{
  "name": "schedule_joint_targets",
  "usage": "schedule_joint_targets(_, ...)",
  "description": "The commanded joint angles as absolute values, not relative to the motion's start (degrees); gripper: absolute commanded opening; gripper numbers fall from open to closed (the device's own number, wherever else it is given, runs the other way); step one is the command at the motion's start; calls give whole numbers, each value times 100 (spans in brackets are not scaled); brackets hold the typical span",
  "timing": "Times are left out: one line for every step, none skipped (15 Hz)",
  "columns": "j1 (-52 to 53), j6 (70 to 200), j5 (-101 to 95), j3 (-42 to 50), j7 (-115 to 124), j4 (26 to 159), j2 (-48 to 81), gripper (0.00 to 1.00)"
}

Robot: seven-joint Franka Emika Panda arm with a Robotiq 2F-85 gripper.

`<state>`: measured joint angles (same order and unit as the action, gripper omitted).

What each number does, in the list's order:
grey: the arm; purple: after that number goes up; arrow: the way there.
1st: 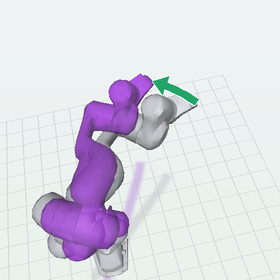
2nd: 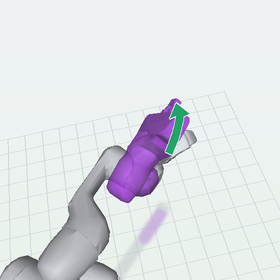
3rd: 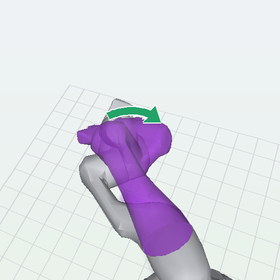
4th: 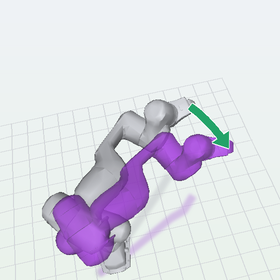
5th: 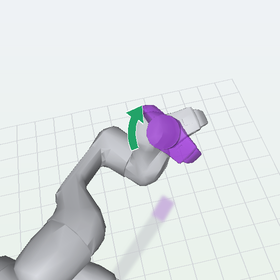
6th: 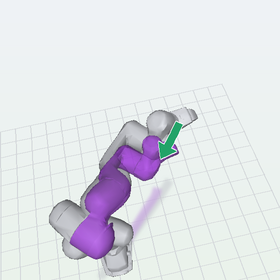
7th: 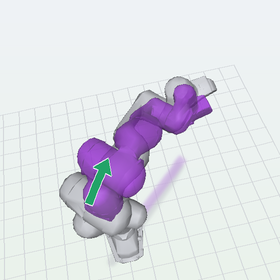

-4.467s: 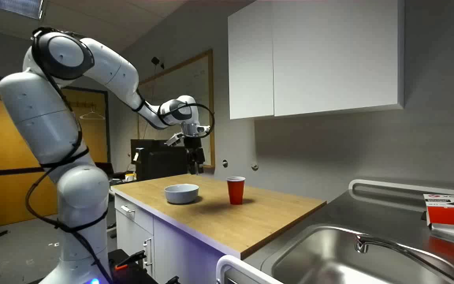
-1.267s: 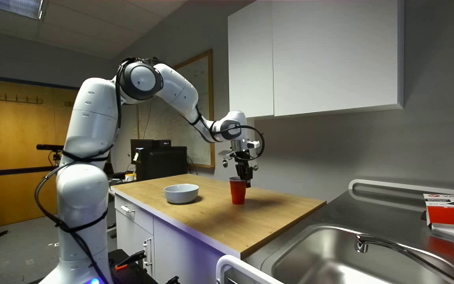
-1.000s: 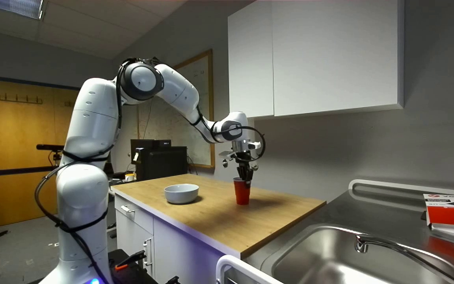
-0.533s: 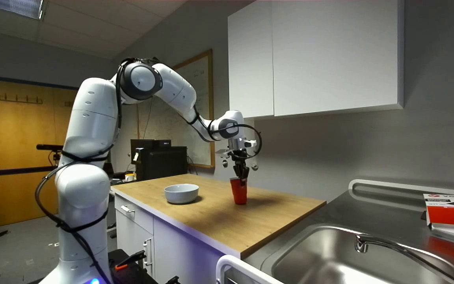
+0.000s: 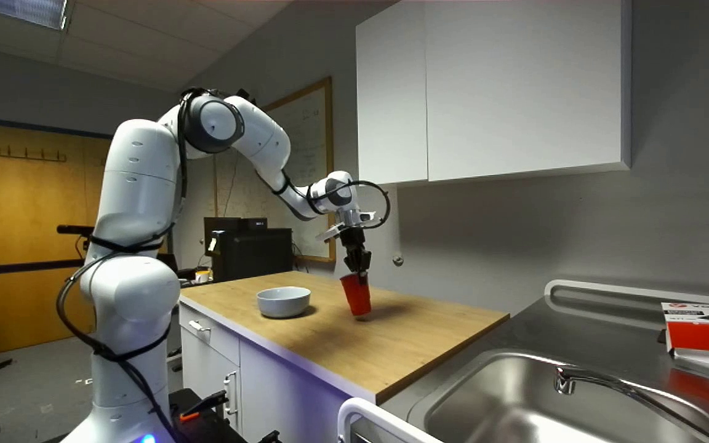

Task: Get the red cup from the table and pour its contents in the white bowl

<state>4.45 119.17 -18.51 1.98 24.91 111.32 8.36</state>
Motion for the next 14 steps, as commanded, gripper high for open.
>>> schedule_joint_targets(697, 11440, -2555, 6, 2732, 11428, 382, 1)
schedule_joint_targets(758, 11338, -2708, -65, 2746, 11467, 325, 1)
schedule_joint_targets(826, 11241, -2879, -152, 2800, 11524, 258, 1)
schedule_joint_targets(884, 11184, -2964, -245, 2837, 11593, 179, 1)
schedule_joint_targets(941, 11147, -3056, -345, 2907, 11645, 129, 1)
schedule_joint_targets(1005, 11124, -3142, -450, 2990, 11685, 91, 1)
schedule_joint_targets(1074, 11080, -3194, -561, 3094, 11702, 86, 1)
schedule_joint_targets(1138, 11047, -3263, -669, 3204, 11722, 81, 1)
schedule_joint_targets(1224, 10991, -3377, -788, 3344, 11731, 108, 1)
schedule_joint_targets(1305, 10930, -3507, -898, 3465, 11749, 129, 1)
schedule_joint_targets(1384, 10847, -3682, -999, 3598, 11755, 178, 1)
schedule_joint_targets(1469, 10741, -3919, -1098, 3753, 11781, 207, 1)
schedule_joint_targets(1546, 10617, -4146, -1183, 3902, 11801, 244, 1)
schedule_joint_targets(1612, 10500, -4371, -1255, 4052, 11825, 280, 1)
